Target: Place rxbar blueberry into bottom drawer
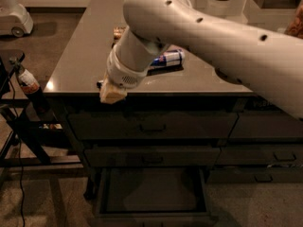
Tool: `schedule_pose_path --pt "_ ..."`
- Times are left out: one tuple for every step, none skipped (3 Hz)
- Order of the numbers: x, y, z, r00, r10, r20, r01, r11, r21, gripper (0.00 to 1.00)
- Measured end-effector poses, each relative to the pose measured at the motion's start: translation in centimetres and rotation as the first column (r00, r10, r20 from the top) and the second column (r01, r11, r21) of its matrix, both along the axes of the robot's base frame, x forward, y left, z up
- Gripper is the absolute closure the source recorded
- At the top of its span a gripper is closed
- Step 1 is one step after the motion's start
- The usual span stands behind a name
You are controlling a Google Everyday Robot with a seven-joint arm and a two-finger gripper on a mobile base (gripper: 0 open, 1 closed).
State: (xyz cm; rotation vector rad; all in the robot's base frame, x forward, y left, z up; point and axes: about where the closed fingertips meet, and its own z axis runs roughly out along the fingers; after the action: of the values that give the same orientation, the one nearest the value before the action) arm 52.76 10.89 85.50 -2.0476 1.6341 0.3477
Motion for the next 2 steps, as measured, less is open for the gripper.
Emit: schedule_pose_path --pt "-4.36 -1.49 -0.25 0.9981 -0.049 -0.038 0.048 0.999 -0.010 1.00" --pt "-3.93 -1.73 -0.31 0.9982 -0.047 -0.038 0.047 0.999 -0.011 1.00"
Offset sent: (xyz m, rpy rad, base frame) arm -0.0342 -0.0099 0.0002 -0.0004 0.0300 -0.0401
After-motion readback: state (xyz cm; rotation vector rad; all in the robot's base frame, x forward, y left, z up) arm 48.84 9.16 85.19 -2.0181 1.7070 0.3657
